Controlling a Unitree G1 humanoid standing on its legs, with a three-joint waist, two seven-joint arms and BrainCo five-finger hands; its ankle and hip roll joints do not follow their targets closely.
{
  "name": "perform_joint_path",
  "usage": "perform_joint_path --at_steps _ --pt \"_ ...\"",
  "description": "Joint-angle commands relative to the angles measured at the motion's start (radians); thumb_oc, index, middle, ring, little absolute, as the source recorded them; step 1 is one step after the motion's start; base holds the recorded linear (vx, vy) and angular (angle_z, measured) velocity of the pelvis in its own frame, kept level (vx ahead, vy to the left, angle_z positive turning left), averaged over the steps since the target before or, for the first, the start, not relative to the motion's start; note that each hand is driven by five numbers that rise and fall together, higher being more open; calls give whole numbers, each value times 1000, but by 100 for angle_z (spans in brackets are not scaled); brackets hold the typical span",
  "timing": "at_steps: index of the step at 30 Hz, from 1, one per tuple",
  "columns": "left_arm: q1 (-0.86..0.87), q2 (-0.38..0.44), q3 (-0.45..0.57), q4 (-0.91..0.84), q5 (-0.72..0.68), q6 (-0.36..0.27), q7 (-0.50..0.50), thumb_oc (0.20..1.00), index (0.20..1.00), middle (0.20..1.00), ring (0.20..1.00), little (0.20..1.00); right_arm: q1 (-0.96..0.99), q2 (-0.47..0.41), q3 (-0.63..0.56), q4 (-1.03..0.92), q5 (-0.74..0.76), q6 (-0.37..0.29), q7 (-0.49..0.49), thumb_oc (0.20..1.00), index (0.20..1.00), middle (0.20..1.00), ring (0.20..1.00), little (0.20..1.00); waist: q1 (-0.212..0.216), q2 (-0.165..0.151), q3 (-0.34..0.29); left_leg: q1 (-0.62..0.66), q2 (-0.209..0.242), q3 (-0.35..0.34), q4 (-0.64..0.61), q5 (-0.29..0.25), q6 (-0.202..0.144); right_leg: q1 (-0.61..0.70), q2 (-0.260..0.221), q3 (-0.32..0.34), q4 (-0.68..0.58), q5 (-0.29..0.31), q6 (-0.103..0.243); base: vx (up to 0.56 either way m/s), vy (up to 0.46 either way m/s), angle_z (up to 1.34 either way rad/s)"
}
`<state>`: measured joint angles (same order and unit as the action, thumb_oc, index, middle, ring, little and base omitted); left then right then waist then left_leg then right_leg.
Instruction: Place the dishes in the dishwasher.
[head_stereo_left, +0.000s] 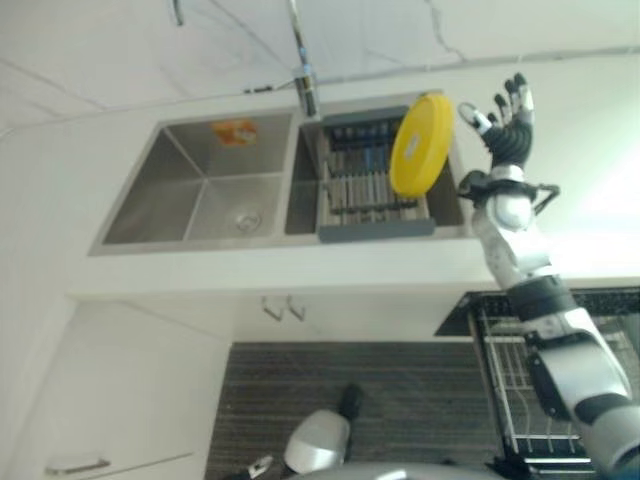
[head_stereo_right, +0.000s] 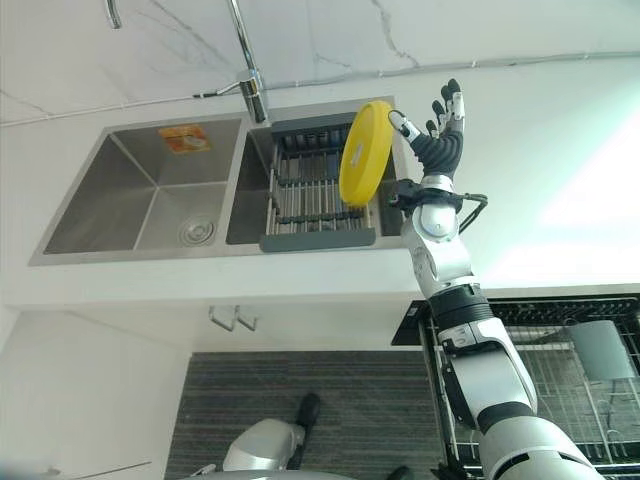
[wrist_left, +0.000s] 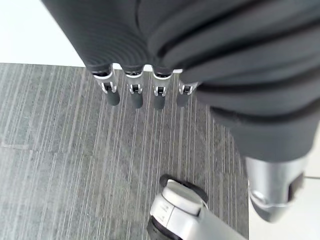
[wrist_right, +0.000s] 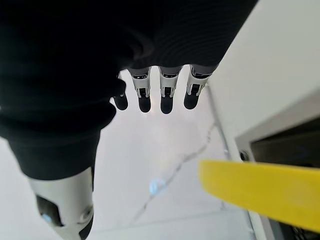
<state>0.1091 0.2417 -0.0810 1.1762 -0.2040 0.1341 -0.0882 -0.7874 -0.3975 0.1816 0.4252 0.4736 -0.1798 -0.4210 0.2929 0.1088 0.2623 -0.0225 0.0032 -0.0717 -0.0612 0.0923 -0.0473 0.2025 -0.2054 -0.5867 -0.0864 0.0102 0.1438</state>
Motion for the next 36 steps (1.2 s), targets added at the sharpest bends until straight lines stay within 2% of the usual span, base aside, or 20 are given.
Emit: perform_joint_path --at_steps 1,6,7,8,12,26,36 --pt "4 42 -96 36 7 2 -8 1000 1000 1000 1000 1000 -108 -31 25 14 -11 -19 29 1000 1000 1000 1000 1000 34 -2 -39 -52 39 28 -1 -25 -9 -30 -59 74 146 -118 0 33 22 2" --pt "2 40 -103 25 10 -3 -9 1000 1000 1000 1000 1000 -117 -25 35 37 -20 -15 31 1000 1000 1000 1000 1000 38 8 -14 -64 35 14 4 -18 -10 -41 -66 77 160 -120 0 10 9 2" --pt "-1 41 -102 20 42 12 17 1000 1000 1000 1000 1000 -121 -25 33 45 -35 -12 34 1000 1000 1000 1000 1000 40 11 -7 -68 34 13 8 -17 -9 -44 -69 76 165 -120 1 0 0 0" --pt "-3 49 -118 27 117 -1 62 1000 1000 1000 1000 1000 -129 -22 42 56 -47 -14 32 1000 1000 1000 1000 1000 40 14 2 -71 34 12 10 -14 -10 -49 -73 79 172 -120 0 0 0 0" --pt "-18 56 -124 42 120 89 103 1000 1000 1000 1000 1000 -130 -5 57 71 -39 -21 34 1000 1000 1000 1000 1000 33 18 20 -74 38 20 15 -12 -10 -60 -79 85 185 -120 0 0 0 0" --pt "-26 51 -143 45 129 69 88 1000 1000 1000 1000 1000 -144 6 67 99 -41 -4 55 1000 1000 1000 1000 1000 26 24 52 -86 46 30 26 -9 -12 -82 -90 94 209 -121 1 1 2 -1" --pt "-43 67 -158 26 141 60 104 1000 1000 1000 1000 1000 -175 -2 64 148 -26 -3 62 1000 1000 1000 1000 1000 41 26 67 -98 43 23 32 -8 -7 -86 -98 86 218 -119 4 0 0 0"
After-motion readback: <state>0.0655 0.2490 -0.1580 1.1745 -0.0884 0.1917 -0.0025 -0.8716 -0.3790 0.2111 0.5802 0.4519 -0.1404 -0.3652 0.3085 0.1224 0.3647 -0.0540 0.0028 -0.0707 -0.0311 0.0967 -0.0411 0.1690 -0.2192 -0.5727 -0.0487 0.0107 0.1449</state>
